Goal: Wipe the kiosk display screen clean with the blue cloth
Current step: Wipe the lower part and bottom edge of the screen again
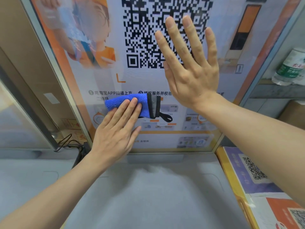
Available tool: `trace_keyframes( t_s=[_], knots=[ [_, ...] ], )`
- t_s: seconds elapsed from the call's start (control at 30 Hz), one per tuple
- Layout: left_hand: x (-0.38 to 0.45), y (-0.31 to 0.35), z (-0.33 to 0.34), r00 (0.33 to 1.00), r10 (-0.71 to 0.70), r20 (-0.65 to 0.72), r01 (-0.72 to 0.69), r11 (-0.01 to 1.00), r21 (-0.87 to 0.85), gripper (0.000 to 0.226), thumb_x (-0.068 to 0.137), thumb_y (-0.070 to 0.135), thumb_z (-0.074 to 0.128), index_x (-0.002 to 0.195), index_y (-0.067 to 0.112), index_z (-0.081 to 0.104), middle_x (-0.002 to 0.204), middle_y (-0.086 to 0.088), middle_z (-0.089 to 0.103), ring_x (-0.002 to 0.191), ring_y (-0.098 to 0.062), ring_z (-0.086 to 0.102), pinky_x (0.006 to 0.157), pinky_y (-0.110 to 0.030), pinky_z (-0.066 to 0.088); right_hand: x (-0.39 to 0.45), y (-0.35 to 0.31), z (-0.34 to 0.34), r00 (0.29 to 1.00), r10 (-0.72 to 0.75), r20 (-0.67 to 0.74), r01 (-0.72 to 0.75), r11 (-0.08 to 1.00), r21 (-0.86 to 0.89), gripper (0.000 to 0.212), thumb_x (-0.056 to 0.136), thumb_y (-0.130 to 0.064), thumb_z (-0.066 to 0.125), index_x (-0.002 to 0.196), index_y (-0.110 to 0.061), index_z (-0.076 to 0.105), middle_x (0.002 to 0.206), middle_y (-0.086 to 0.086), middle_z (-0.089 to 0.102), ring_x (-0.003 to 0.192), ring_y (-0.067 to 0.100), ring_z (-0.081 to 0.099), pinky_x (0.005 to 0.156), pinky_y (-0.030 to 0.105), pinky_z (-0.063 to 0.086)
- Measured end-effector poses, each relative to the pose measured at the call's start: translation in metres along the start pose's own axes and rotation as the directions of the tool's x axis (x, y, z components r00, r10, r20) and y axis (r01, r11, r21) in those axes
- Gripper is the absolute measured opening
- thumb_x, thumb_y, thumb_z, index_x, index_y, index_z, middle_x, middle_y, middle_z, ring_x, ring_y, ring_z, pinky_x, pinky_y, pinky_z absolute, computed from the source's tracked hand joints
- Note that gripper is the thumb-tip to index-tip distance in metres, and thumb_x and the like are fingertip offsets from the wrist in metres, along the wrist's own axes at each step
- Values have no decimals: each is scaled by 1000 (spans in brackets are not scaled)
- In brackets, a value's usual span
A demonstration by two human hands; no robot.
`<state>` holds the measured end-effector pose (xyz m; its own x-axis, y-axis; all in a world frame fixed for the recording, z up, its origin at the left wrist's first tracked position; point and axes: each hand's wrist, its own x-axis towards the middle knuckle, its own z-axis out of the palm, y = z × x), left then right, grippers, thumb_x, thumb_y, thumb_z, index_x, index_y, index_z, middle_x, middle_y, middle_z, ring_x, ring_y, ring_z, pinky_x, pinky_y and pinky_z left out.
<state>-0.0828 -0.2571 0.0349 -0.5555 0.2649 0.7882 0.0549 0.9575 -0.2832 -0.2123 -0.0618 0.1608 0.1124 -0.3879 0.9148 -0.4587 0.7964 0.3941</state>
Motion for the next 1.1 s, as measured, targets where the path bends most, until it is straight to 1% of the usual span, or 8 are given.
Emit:
trace_keyframes(
  t_s=[0.1,0.23,0.4,0.5,0.6,0.7,0.9,1.1],
  knots=[
    [-11,14,7,1000,-19,-4,19,1000,-21,65,103,36,41,156,12,14,164,0,6,152,-15,5,122,-34,8,0,0,-2,1000,-3,3,3,1000,8,44,105,-27,45,149,-24,45,150,2,48,139,27,44,113,52,30],
    [-26,30,20,999,0,34,1,1000,-27,67,101,36,46,156,12,15,165,1,1,152,-15,7,123,-34,8,1,0,-3,1000,4,-5,-4,1000,22,42,105,-25,45,147,-24,49,148,2,51,137,27,47,112,52,32],
    [-36,43,25,998,3,66,-1,999,-42,68,99,33,49,156,12,18,160,-2,21,151,-15,10,123,-33,10,4,0,-6,1000,8,-2,-8,999,31,41,105,-24,44,145,-24,51,147,1,53,136,26,49,111,52,35],
    [-31,45,22,997,-11,78,14,999,-43,69,99,33,48,157,13,15,159,-2,22,151,-15,11,123,-33,9,5,2,-11,1000,-10,18,9,999,50,41,105,-25,44,145,-23,52,147,2,51,137,26,47,111,51,36],
    [-21,47,18,996,-5,92,10,998,-55,68,99,33,48,156,12,17,160,-4,20,151,-16,13,122,-33,11,6,12,-17,996,-82,41,80,995,64,42,105,-27,42,146,-23,50,149,2,50,139,24,45,111,49,31],
    [-5,54,13,997,-5,77,10,998,-65,64,100,33,47,154,11,19,161,-1,16,151,-15,12,122,-32,11,7,31,-23,991,-124,59,120,991,62,45,105,-28,43,149,-23,45,151,3,46,141,23,42,111,47,27],
    [17,71,13,999,-17,48,20,997,-74,65,101,34,47,154,11,19,161,-2,13,151,-15,8,123,-34,9,-5,72,-27,979,-174,109,172,985,30,51,102,-29,47,152,-23,39,155,7,41,143,28,38,114,49,27],
    [0,82,23,996,17,87,-10,997,-77,67,100,33,49,155,11,18,162,-2,15,151,-14,9,122,-34,11,-11,70,-19,981,-182,64,182,983,-9,47,104,-28,44,150,-22,43,151,7,46,140,30,43,112,52,32]
  ],
)
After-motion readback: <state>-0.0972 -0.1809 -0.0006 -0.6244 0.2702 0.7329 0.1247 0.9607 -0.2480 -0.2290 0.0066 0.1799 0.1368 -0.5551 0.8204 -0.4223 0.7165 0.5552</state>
